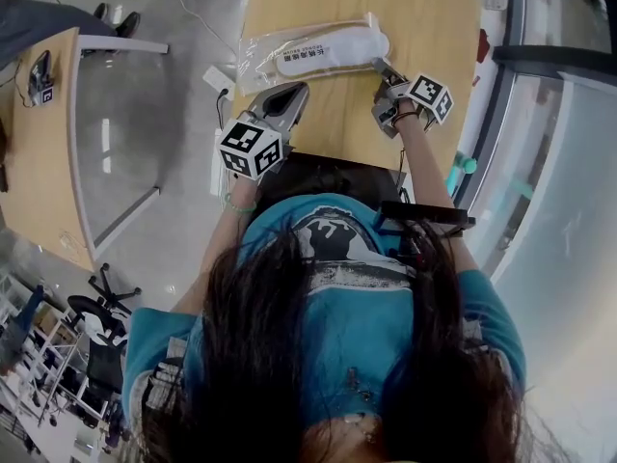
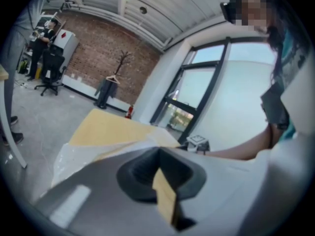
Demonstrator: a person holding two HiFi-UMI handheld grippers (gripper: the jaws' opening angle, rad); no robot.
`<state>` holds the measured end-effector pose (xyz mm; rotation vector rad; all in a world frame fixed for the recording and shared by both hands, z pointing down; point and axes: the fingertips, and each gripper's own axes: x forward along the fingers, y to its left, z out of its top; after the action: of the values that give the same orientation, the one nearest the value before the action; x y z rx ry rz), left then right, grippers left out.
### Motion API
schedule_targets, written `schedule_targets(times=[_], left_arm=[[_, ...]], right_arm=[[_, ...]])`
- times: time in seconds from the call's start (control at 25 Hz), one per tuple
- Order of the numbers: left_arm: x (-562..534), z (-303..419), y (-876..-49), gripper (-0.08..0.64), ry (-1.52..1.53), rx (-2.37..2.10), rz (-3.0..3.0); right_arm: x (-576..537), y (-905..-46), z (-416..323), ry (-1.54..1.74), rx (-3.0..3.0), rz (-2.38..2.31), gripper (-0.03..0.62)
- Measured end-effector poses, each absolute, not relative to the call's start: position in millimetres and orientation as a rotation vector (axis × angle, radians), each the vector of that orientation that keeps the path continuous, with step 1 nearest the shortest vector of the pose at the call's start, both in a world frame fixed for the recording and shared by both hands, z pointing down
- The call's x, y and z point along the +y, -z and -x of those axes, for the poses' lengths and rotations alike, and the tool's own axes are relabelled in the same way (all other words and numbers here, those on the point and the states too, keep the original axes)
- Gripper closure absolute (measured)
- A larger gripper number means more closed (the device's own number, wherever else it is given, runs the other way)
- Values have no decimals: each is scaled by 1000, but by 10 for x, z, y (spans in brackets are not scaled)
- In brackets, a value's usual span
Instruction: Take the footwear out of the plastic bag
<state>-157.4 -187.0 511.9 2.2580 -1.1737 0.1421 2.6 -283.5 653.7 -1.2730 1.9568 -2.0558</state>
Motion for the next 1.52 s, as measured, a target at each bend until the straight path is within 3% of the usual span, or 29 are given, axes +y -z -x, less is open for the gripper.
schedule_targets(times=[0.08,0.48,0.6,0.8,1.0,1.24,1.52], left_arm=[[-1858,1592,-5143,557,-137,-1185,-2239],[-1872,1298,-5151,549,53,-1090,-2169],[-1867,1116,-5252,408,131,-962,-2084],[-1823,917,-5434,393,145,-858,-2000],[-1872,789,-5429,291,320,-776,-1891],[-2156,987,-5262,256,707,-808,-1687],[-2372,966,-5105,265,799,-826,-1701]], right_arm=[[-2865,-6548,8,2092,1877,1233,486],[-2693,-6345,82,2175,1711,1131,538],[-2579,-6242,74,2181,1658,1080,545],[-2488,-5978,36,2124,1673,986,548],[-2434,-5678,-92,2067,1672,940,549],[-2374,-5363,-223,2011,1651,866,549],[-2293,-5212,-327,1982,1785,876,549]])
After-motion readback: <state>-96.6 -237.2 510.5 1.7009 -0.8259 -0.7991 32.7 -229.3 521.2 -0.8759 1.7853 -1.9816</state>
